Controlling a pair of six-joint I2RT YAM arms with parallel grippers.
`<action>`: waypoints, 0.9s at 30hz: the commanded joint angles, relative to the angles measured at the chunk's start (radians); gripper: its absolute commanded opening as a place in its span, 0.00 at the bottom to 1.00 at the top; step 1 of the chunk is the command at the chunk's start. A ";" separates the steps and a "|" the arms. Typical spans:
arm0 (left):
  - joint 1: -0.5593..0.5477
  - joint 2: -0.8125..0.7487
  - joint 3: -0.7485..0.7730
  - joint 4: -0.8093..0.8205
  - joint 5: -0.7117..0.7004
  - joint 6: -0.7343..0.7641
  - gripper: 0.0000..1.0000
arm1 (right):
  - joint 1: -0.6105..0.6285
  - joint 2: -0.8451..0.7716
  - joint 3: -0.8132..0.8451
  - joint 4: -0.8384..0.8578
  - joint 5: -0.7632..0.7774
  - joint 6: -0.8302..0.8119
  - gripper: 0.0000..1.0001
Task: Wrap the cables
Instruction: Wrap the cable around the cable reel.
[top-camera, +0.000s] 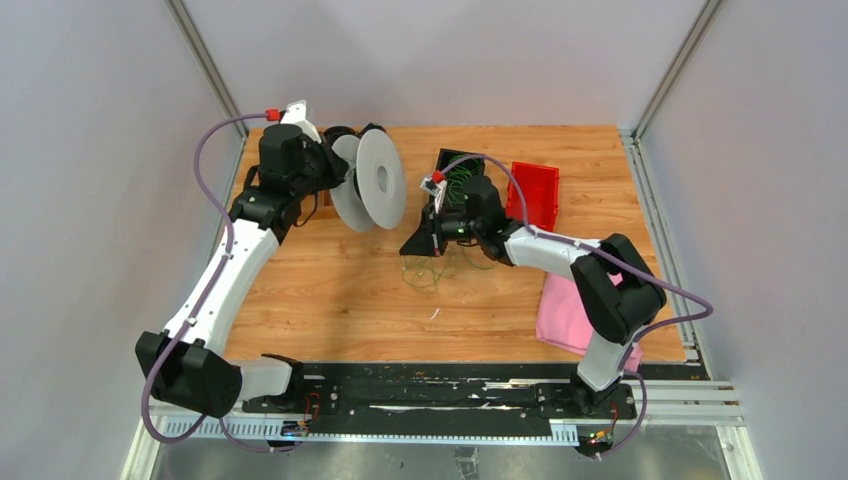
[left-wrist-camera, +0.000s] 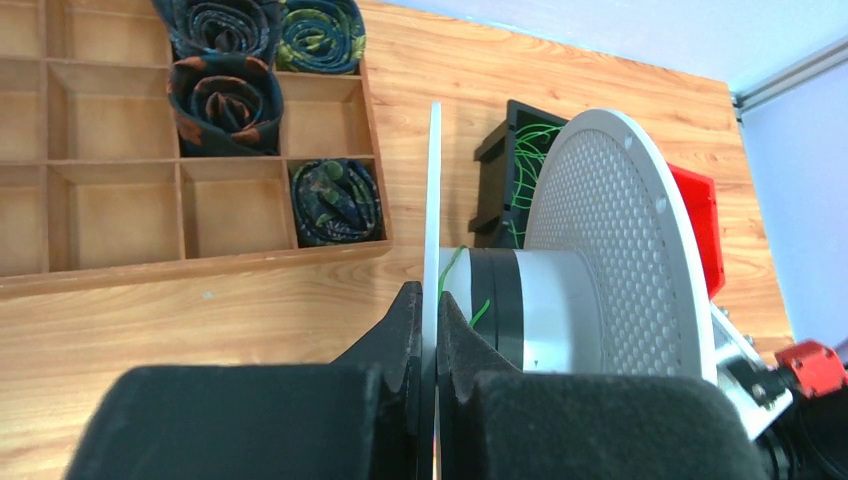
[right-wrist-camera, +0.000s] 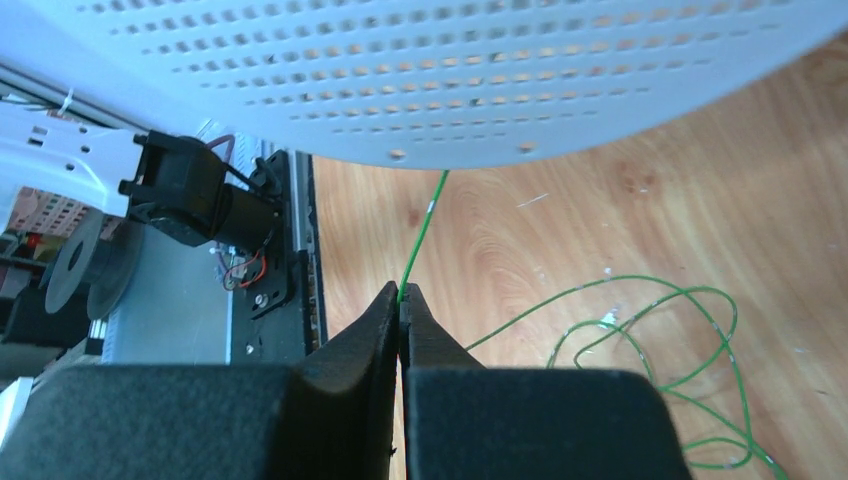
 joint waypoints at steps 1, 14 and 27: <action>0.010 -0.011 0.062 0.124 -0.121 -0.004 0.00 | 0.067 -0.023 -0.018 -0.086 -0.050 -0.040 0.01; 0.009 -0.001 0.051 0.137 -0.185 0.006 0.00 | 0.182 -0.044 0.142 -0.357 -0.050 -0.159 0.01; -0.102 -0.034 -0.024 0.199 -0.281 0.225 0.00 | 0.194 -0.038 0.486 -0.762 -0.100 -0.296 0.02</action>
